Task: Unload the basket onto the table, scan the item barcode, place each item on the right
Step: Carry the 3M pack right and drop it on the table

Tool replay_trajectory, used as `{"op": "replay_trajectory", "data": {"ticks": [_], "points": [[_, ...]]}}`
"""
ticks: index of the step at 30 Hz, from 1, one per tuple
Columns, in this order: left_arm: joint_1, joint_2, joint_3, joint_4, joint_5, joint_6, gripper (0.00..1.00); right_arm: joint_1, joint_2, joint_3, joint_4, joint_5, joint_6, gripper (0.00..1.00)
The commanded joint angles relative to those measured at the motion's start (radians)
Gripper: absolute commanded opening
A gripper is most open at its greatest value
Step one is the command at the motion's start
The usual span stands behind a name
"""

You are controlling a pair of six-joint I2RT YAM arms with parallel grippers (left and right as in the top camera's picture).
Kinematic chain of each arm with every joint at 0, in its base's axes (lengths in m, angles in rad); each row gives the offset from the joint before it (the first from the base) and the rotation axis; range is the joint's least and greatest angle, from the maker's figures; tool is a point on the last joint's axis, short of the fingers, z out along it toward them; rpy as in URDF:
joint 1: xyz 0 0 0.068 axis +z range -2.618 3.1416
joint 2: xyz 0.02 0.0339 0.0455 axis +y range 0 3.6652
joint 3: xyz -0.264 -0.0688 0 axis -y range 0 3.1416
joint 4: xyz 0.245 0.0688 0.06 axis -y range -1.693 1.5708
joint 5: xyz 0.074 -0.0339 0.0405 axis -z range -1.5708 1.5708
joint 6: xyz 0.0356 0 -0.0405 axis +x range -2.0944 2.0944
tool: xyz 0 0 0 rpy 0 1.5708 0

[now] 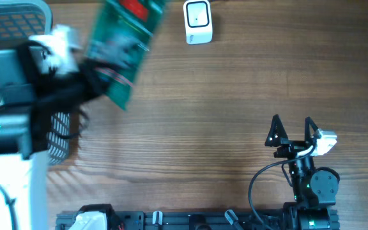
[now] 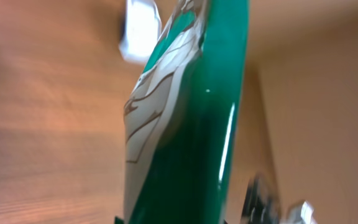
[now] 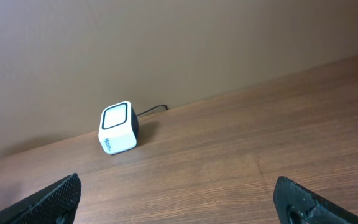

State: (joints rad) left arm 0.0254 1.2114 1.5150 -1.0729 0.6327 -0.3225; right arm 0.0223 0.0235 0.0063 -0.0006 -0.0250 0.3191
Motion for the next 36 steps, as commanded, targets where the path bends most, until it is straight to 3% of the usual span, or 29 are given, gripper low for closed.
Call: {"op": "replay_trajectory", "data": {"ticks": [1,6,11,18,19,20,21,22,26,30,34,36], "points": [[-0.182,0.051,-0.146,0.033,0.029,0.237,0.04,-0.003,0.001,-0.001,0.003,-0.008,-0.001,1.0],[-0.292,0.165,-0.313,0.215,0.029,0.286,0.04,-0.003,0.001,-0.001,0.003,-0.008,-0.002,1.0],[-0.299,0.388,-0.401,0.437,0.028,0.289,0.04,-0.003,0.001,-0.001,0.003,-0.008,-0.001,1.0],[-0.314,0.587,-0.401,0.428,0.029,0.282,0.04,-0.003,0.001,-0.001,0.003,-0.008,-0.002,1.0],[-0.322,0.588,-0.401,0.423,0.029,0.282,0.15,-0.003,0.001,-0.001,0.003,-0.008,-0.002,1.0],[-0.331,0.588,-0.401,0.422,0.029,0.282,0.37,-0.003,0.001,-0.001,0.003,-0.008,-0.002,1.0],[-0.341,0.58,-0.4,0.426,0.029,0.282,0.63,-0.003,0.001,-0.001,0.003,-0.008,-0.002,1.0],[-0.347,0.572,-0.398,0.43,0.029,0.282,0.97,-0.003,0.001,-0.001,0.003,-0.008,-0.002,1.0],[-0.348,0.472,-0.305,0.359,0.024,0.282,1.0,-0.003,0.001,-0.001,0.003,-0.008,-0.002,1.0],[-0.338,0.319,-0.105,0.239,-0.116,0.281,1.0,-0.003,0.001,-0.001,0.003,-0.008,-0.002,1.0],[-0.293,0.167,0.079,0.164,-0.612,0.122,1.0,-0.003,0.001,-0.001,0.003,-0.008,-0.002,1.0],[-0.241,0.104,0.09,0.175,-0.771,0.045,1.0,-0.003,0.001,-0.001,0.003,-0.008,-0.002,1.0]]}}
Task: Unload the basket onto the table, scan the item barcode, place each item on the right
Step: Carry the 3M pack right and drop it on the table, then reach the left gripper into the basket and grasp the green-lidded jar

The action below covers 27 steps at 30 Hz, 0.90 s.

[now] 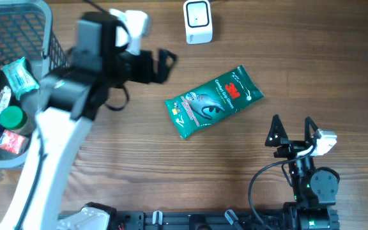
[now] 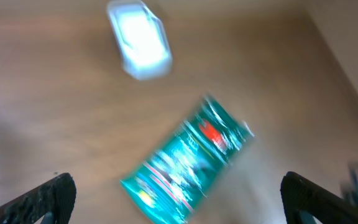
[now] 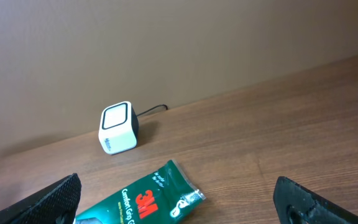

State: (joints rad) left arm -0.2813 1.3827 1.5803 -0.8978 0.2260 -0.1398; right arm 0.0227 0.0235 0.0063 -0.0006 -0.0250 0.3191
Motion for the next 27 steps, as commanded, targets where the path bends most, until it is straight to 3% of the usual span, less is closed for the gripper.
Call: {"op": "replay_trajectory", "data": {"ticks": [1,3,7,13,18,27], "points": [[0.101,-0.09,0.025,-0.002,-0.413,-0.18,1.0,-0.003,0.001,-0.001,0.003,-0.008,-0.002,1.0],[0.212,-0.122,0.025,-0.029,-0.499,-0.32,1.0,-0.003,0.001,-0.001,0.003,-0.008,-0.002,1.0],[0.458,-0.111,0.024,-0.091,-0.504,-0.537,1.0,-0.003,0.001,-0.001,0.003,-0.008,-0.002,1.0],[0.805,0.003,0.024,-0.174,-0.476,-0.747,1.0,-0.003,0.001,-0.001,0.003,-0.008,-0.002,1.0],[0.932,0.204,0.024,-0.2,-0.334,-0.763,1.0,-0.003,0.001,-0.001,0.003,-0.008,-0.002,1.0],[0.933,0.476,0.023,-0.187,-0.313,-0.763,1.0,-0.003,0.001,-0.001,0.003,-0.008,-0.001,1.0]]}}
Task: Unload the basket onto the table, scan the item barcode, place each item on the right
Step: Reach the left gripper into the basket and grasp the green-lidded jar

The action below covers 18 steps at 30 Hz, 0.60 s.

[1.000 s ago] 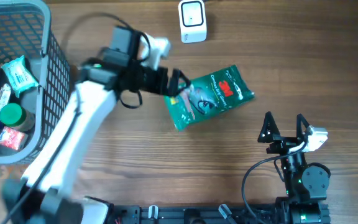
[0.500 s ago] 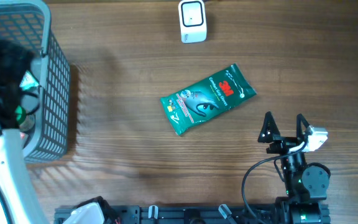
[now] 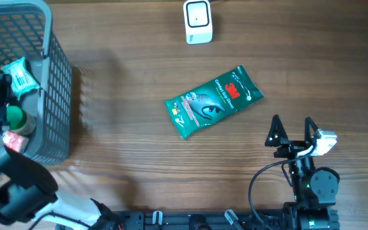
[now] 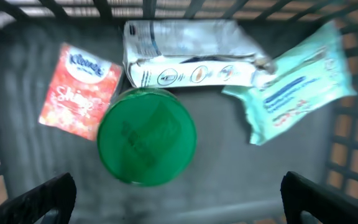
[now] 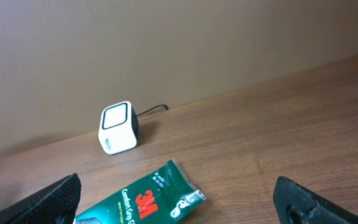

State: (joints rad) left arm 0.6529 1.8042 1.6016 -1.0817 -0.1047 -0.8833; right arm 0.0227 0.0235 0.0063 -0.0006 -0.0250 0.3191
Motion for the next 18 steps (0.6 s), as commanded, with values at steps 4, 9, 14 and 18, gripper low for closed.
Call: {"op": "replay_trajectory", "data": {"ticks": [4,9,14,18], "points": [[-0.001,0.126,0.002,-0.002,-0.005,-0.023,1.0,-0.003,0.001,-0.001,0.003,-0.008,-0.002,1.0],[-0.001,0.19,0.002,0.019,-0.005,-0.022,1.0,-0.003,0.001,-0.001,0.003,-0.008,-0.002,1.0],[-0.001,0.238,0.002,0.017,-0.005,-0.01,0.95,-0.003,0.001,-0.001,0.003,-0.008,-0.002,1.0],[-0.001,0.238,0.001,0.006,-0.005,-0.011,0.65,-0.003,0.001,-0.001,0.003,-0.008,-0.002,1.0]]}}
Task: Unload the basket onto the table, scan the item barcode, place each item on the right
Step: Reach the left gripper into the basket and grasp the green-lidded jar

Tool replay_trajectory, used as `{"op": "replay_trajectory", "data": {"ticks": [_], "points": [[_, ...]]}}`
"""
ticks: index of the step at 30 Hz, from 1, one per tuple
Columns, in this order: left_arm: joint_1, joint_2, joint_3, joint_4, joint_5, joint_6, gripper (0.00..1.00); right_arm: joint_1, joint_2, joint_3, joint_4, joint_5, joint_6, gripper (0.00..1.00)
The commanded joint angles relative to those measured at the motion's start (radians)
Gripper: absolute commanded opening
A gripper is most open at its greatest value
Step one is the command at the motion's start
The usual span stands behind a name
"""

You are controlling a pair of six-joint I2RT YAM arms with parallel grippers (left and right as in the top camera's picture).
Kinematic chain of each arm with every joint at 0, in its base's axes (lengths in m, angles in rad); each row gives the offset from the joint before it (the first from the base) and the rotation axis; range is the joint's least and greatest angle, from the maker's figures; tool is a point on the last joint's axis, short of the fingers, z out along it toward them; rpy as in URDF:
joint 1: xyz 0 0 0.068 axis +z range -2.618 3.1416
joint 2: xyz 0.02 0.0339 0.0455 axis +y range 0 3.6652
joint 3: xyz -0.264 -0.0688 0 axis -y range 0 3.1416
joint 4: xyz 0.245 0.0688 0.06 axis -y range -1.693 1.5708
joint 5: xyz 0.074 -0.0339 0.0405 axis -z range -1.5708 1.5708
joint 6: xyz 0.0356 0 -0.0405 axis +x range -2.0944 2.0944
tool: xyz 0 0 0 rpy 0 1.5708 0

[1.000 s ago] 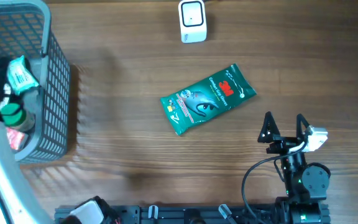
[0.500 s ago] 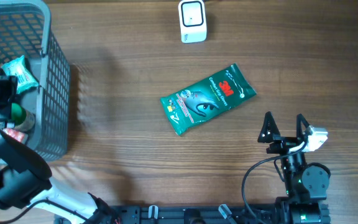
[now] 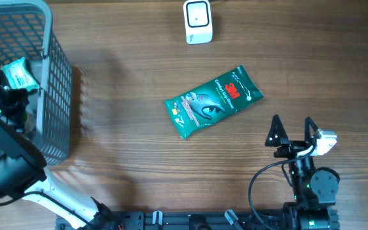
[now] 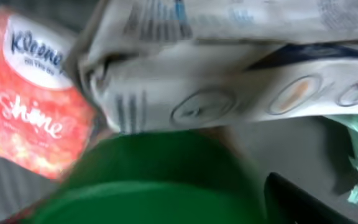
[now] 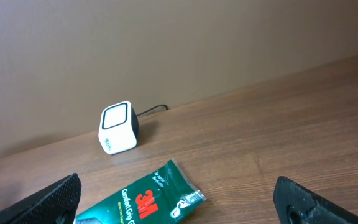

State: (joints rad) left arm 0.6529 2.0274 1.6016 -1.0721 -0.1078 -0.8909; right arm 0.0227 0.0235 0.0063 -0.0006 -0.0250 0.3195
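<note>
A green 3M packet lies flat on the table, label up, and shows low in the right wrist view too. The white scanner stands at the far edge, its window facing upward in the overhead view. My left gripper is down inside the grey basket. It stands open right over a green lid; only its right finger shows. My right gripper rests open near the front edge, apart from the packet.
In the basket lie a white packet, a red Kleenex pack and a mint-green packet. The basket's walls close in around my left gripper. The scanner's cable runs off the far edge.
My left gripper has sunk lower in the basket, and the green lid now fills the bottom of its view. The right arm and the 3M packet have not moved.
My left gripper first held the green 3M packet in the air beside the basket. Then the packet lay on the table and the gripper was open above it. After that the gripper was open over the basket's contents, and now it sits close on the green lid.
</note>
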Motion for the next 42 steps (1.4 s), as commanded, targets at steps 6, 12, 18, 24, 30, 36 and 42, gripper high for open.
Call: {"op": "replay_trajectory", "data": {"ticks": [6,12,18,24,30,36,42], "points": [[-0.002,0.008,0.006,-0.037,0.019,-0.003,0.58,-0.003,0.001,-0.001,0.003,-0.008,-0.002,1.0],[-0.032,-0.087,0.055,-0.048,0.183,-0.003,0.58,-0.003,0.001,-0.001,0.003,-0.008,-0.002,0.99],[-0.092,-0.276,0.164,-0.072,0.235,-0.003,0.58,-0.003,0.001,-0.001,0.003,-0.008,-0.002,1.0],[-0.181,-0.567,0.203,-0.046,0.226,-0.003,0.58,-0.003,0.001,-0.001,0.003,-0.008,-0.002,1.0],[-0.462,-0.74,0.202,-0.05,0.151,0.094,0.59,-0.003,0.001,-0.001,0.003,-0.008,-0.002,1.0],[-0.775,-0.609,0.166,-0.113,-0.025,0.129,0.59,-0.003,0.001,-0.001,0.003,-0.008,-0.002,1.0],[-0.946,-0.295,0.13,-0.107,-0.025,0.198,0.59,-0.003,0.001,-0.001,0.003,-0.008,-0.002,1.0]]}}
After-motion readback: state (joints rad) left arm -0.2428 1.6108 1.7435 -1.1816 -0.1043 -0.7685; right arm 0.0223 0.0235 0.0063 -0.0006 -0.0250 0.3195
